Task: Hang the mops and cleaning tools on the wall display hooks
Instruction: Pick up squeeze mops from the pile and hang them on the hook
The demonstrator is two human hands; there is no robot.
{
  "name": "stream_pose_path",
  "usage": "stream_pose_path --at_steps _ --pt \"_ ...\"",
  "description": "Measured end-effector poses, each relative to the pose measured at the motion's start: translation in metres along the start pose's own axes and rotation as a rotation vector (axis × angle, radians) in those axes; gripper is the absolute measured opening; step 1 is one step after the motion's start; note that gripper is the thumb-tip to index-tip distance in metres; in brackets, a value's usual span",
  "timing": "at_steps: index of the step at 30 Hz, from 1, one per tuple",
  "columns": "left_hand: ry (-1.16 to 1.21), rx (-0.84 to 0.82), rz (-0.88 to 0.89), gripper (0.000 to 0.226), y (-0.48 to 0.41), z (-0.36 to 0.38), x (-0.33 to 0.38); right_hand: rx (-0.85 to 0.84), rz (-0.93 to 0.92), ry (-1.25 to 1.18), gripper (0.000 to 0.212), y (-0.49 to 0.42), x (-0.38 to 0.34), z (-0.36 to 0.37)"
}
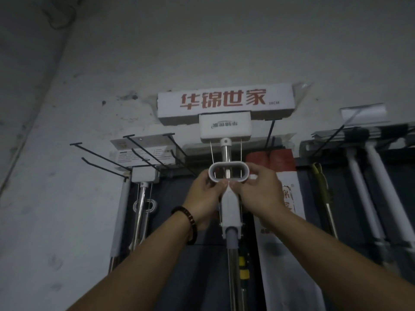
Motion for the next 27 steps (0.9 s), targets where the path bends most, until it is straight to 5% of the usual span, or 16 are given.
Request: stream_pose_path --at_steps 11,17,27 --pt "0.008 0.042 -0.163 0.019 0.007 0.006 -0.060 0.104 0.089 0.190 0.026 -0.020 0.061 0.032" --pt "-0.011 0.004 -0.197 0.024 0.013 0.006 -0.079 0.093 0.111 0.303 0.064 -0.010 0.072 0.039" --pt "-0.078 -0.015 -0.088 0.030 0.014 0.018 -0.081 0.092 0.106 0.329 0.067 -0.009 0.074 0.033"
Point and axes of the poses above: each hand's wrist, its own y-axis away from the middle knuckle, its own z-axis out of the palm, x = y × z, the point moved 1 cm from there along -y, towards the middle knuckle, and after that the axes turned 14 degrees about z, right-handed, at the moved point
